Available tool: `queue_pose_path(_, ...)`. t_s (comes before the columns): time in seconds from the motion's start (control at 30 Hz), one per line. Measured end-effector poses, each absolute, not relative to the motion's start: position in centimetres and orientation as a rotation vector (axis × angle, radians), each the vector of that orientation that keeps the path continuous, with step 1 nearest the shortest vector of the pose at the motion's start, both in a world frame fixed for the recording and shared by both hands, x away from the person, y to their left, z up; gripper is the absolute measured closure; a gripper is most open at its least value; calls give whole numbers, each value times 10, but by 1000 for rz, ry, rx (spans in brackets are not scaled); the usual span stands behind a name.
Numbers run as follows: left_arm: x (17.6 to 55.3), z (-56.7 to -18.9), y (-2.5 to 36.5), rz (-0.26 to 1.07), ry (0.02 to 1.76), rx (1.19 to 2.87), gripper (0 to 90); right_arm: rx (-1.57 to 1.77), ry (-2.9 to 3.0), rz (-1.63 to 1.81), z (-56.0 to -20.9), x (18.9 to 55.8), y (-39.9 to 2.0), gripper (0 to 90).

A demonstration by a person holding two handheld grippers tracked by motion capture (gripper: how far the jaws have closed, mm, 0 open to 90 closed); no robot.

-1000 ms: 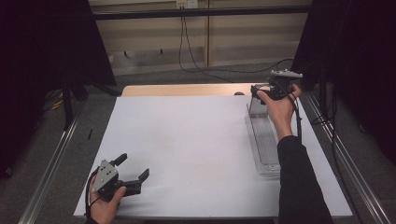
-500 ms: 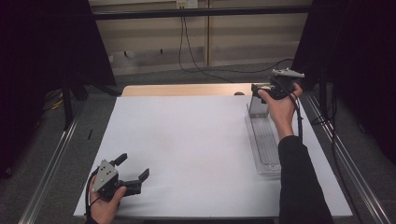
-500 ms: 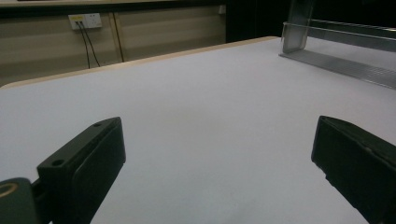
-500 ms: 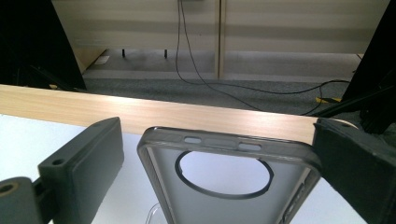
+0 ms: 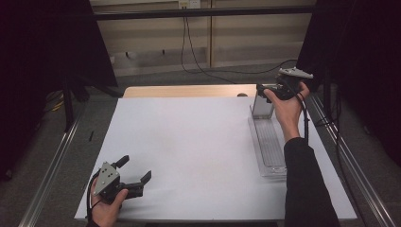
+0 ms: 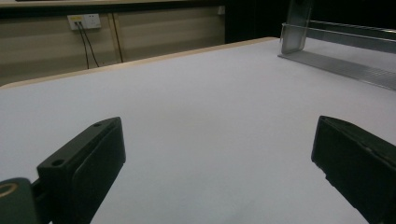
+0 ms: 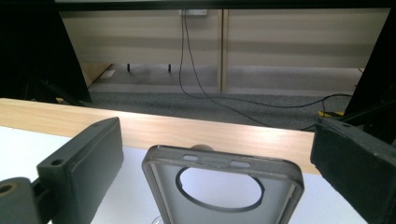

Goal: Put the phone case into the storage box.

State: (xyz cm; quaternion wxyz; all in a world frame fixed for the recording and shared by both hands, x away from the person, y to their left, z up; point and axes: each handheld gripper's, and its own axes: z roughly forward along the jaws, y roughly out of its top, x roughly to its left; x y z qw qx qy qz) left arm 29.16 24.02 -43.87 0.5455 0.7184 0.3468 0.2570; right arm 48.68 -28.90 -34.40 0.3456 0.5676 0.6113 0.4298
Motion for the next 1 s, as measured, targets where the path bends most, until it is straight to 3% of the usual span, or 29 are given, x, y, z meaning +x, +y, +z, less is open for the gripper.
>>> queue_pose_path(1.0,291,-437,241,615,826,1695,29,1449,1582,1165,-338,462,-301,20)
